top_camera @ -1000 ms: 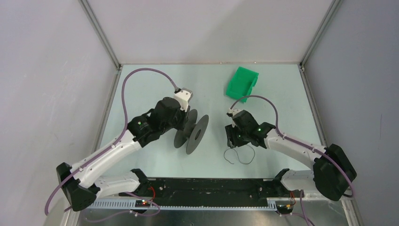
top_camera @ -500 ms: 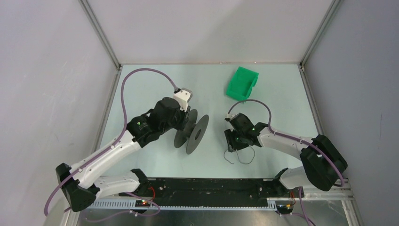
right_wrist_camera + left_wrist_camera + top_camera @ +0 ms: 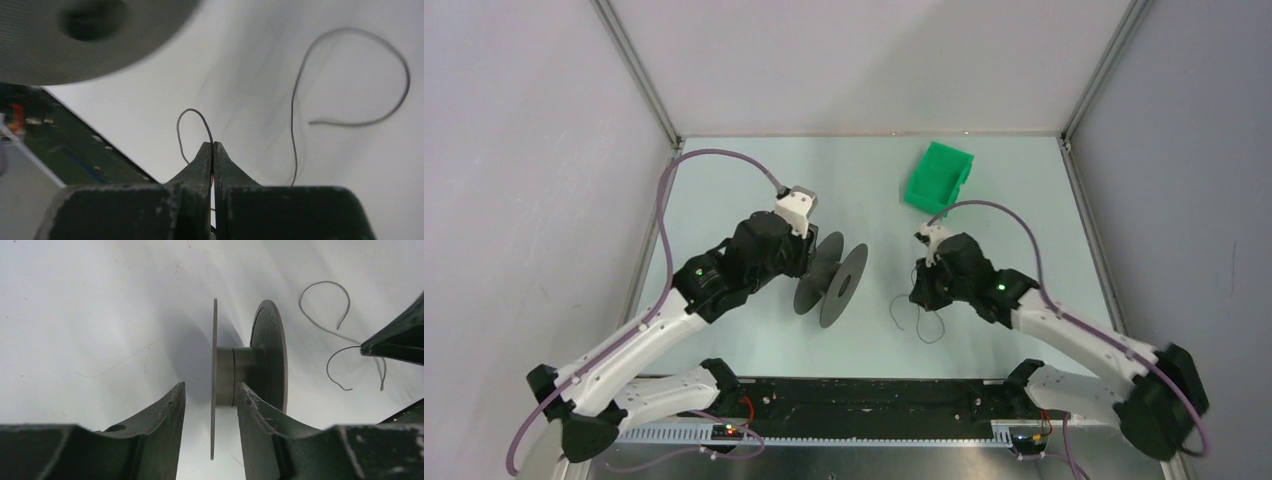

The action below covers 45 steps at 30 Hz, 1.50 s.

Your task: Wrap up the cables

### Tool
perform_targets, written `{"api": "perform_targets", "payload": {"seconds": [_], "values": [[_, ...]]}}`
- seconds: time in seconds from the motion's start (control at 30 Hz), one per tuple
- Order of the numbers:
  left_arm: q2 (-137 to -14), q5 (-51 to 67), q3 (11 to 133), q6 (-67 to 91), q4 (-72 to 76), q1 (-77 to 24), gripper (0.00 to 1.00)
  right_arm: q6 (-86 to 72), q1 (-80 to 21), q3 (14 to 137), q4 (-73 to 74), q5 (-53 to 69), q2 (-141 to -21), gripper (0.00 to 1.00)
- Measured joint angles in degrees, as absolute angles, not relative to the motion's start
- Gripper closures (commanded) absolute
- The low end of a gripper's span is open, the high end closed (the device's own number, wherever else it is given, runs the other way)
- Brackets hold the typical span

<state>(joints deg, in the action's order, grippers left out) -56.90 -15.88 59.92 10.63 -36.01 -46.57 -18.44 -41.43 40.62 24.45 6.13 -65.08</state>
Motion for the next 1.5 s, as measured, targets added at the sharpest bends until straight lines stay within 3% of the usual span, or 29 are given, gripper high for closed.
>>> {"api": "perform_targets", "payload": {"seconds": [0.3, 0.73, 0.97, 1.1, 1.2, 1.5], "values": [[-48.99, -8.62, 61.21, 12.01, -36.40, -46.41, 0.45, -21.52, -41.95, 40.62, 14.39, 13.02, -44.82, 1.00], [-48.03, 14.37, 57.67, 17.34, -26.22, -46.35, 0.49, -30.26, -48.84, 40.62, -4.36, 12.53, -46.41, 1.00], [-49.32, 17.52, 55.02, 21.06, -22.17, -46.35, 0.62, -33.08, -50.63, 40.62, -9.41, 9.10, -47.24, 1.00], [-49.30, 17.89, 54.96, 22.28, -20.34, -46.35, 0.78, -33.78, -50.78, 40.62, -9.91, 7.11, -47.24, 1.00], [-49.28, 17.78, 54.54, 22.90, -19.57, -46.35, 0.97, -33.95, -50.83, 40.62, -9.91, 6.15, -47.29, 1.00], [-48.90, 11.77, 54.30, 22.48, -20.64, -46.35, 1.00, -29.67, -50.74, 40.62, -11.73, 6.31, -51.33, 1.00]]}}
